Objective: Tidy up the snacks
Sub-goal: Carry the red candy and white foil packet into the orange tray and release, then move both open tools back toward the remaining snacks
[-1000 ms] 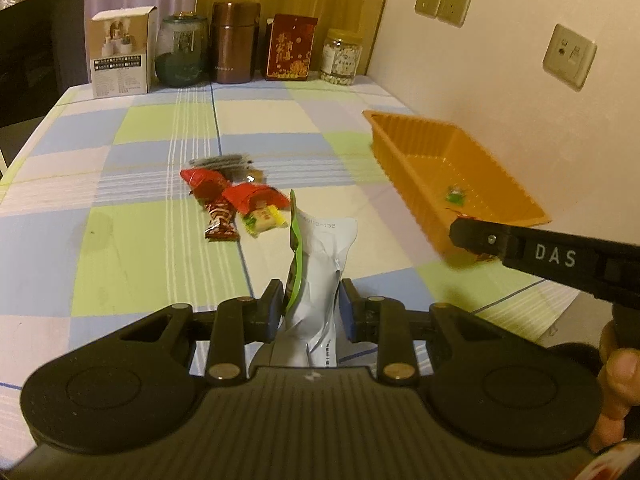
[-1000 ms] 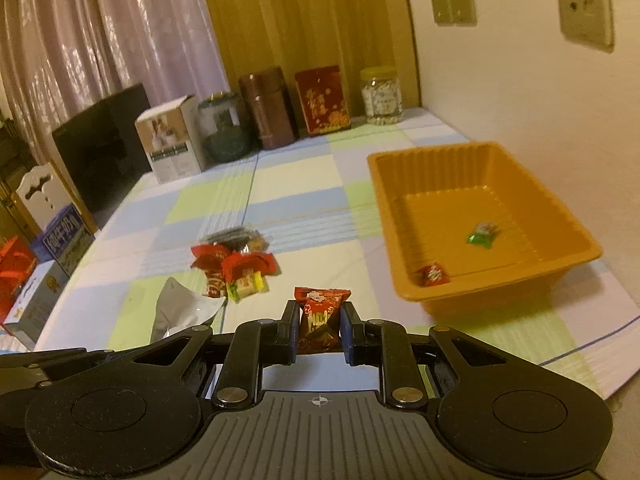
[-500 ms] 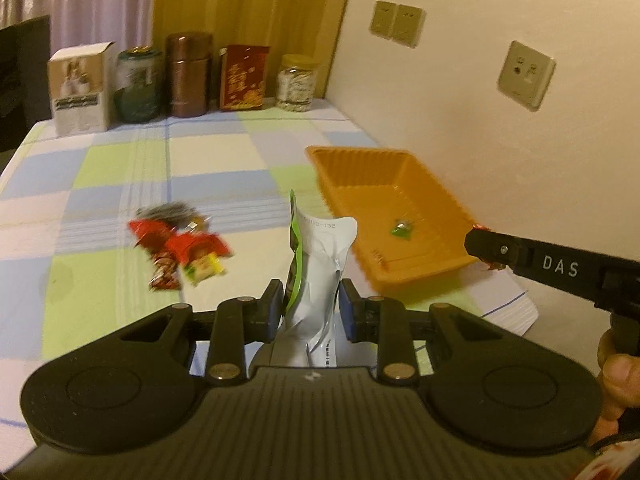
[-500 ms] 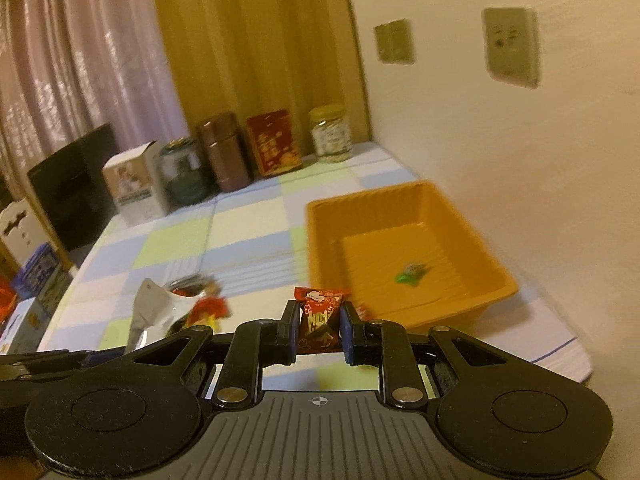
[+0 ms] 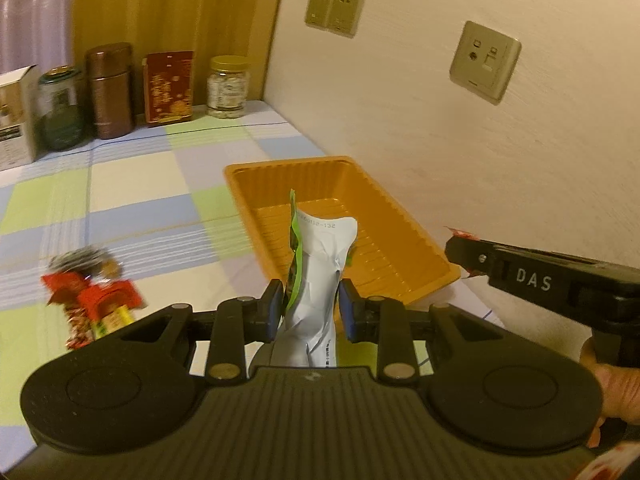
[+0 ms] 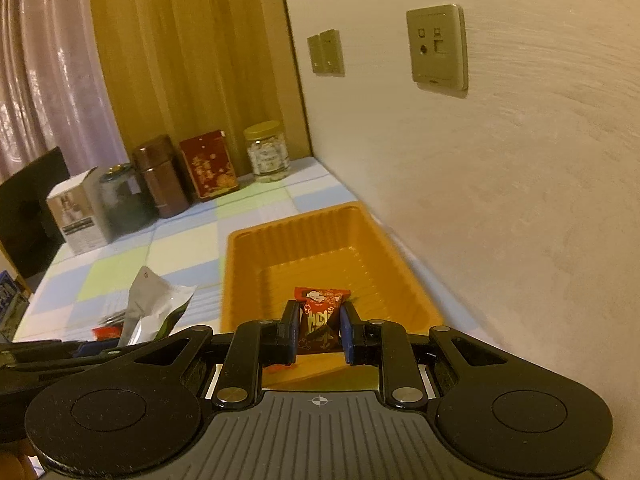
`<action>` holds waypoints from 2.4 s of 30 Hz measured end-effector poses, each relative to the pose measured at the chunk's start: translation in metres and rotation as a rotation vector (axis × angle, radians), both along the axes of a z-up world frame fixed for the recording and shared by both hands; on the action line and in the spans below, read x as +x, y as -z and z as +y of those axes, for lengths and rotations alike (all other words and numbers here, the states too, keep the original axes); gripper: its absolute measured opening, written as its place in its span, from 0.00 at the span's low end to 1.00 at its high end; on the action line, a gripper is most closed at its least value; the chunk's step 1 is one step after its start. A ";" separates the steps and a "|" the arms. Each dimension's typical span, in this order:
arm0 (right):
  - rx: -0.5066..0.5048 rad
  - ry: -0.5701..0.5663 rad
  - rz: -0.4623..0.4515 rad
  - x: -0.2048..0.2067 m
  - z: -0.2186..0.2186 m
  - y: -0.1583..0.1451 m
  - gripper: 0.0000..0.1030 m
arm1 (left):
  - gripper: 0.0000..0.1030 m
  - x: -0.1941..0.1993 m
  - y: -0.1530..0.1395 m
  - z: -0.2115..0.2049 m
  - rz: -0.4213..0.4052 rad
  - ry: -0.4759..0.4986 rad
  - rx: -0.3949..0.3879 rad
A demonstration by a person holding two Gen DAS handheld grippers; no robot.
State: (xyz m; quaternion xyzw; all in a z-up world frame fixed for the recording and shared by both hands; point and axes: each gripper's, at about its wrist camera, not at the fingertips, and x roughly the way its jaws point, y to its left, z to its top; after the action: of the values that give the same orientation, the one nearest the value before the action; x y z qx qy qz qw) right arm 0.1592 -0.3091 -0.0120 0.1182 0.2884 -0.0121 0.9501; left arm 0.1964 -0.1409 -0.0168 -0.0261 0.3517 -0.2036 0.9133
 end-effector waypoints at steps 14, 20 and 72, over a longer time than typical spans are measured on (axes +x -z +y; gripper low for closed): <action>0.008 0.036 0.031 0.036 -0.025 0.014 0.21 | 0.26 0.056 0.022 -0.030 0.050 0.052 0.002; 0.007 0.044 0.036 0.042 -0.027 0.016 0.21 | 0.27 0.072 0.031 -0.044 0.052 0.076 0.017; 0.083 0.012 0.019 -0.026 0.012 -0.002 0.64 | 0.55 -0.029 -0.009 0.094 0.010 -0.182 0.013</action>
State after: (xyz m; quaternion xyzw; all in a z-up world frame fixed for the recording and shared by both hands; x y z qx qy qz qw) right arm 0.1334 -0.2967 -0.0098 0.1593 0.2971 -0.0070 0.9414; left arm 0.1679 -0.0472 -0.0080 -0.0533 0.3537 -0.1173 0.9264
